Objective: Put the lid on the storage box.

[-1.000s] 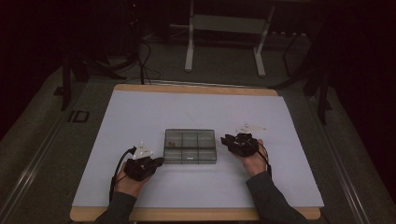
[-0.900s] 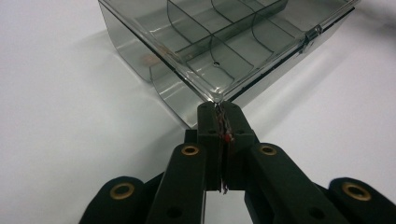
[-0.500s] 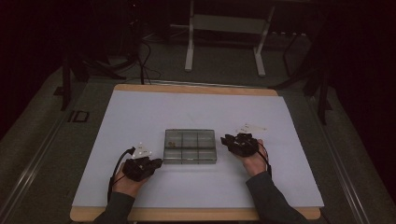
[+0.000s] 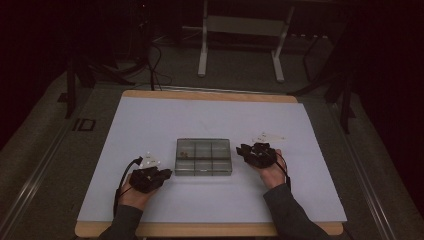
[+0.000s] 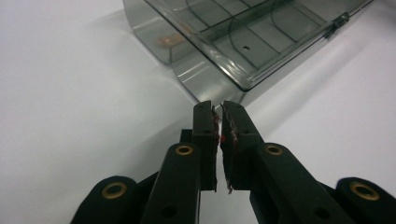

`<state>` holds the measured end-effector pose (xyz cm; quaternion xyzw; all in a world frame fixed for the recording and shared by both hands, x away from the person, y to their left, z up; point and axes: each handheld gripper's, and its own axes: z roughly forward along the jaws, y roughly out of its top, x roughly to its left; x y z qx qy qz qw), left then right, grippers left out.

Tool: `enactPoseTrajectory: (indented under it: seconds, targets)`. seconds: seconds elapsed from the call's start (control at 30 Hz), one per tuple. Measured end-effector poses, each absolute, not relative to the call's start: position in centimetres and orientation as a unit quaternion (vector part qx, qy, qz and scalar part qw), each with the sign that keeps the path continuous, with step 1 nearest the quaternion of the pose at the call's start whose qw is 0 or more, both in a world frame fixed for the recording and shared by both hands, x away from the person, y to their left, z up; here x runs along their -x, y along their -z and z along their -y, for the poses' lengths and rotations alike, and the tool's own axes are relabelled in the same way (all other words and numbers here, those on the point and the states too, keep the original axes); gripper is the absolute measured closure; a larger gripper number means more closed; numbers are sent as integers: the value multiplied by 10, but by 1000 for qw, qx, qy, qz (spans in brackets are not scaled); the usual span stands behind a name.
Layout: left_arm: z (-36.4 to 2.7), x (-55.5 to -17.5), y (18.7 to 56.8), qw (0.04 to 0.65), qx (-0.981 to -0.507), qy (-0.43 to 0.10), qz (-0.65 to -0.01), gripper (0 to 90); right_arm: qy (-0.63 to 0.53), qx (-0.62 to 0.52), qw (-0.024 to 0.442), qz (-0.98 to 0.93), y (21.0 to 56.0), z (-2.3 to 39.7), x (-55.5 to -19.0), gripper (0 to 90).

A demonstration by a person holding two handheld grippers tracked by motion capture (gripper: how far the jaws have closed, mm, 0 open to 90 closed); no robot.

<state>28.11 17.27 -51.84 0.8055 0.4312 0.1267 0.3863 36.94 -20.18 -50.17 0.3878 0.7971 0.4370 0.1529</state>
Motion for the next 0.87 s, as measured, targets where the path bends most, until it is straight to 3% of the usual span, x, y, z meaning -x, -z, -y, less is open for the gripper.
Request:
enactPoseTrajectory:
  seconds: [0.87]
  targets:
    - [-180,-316,530,367,-782,-188,-467,818,-435,-393,153,-796,503,206,-370,698]
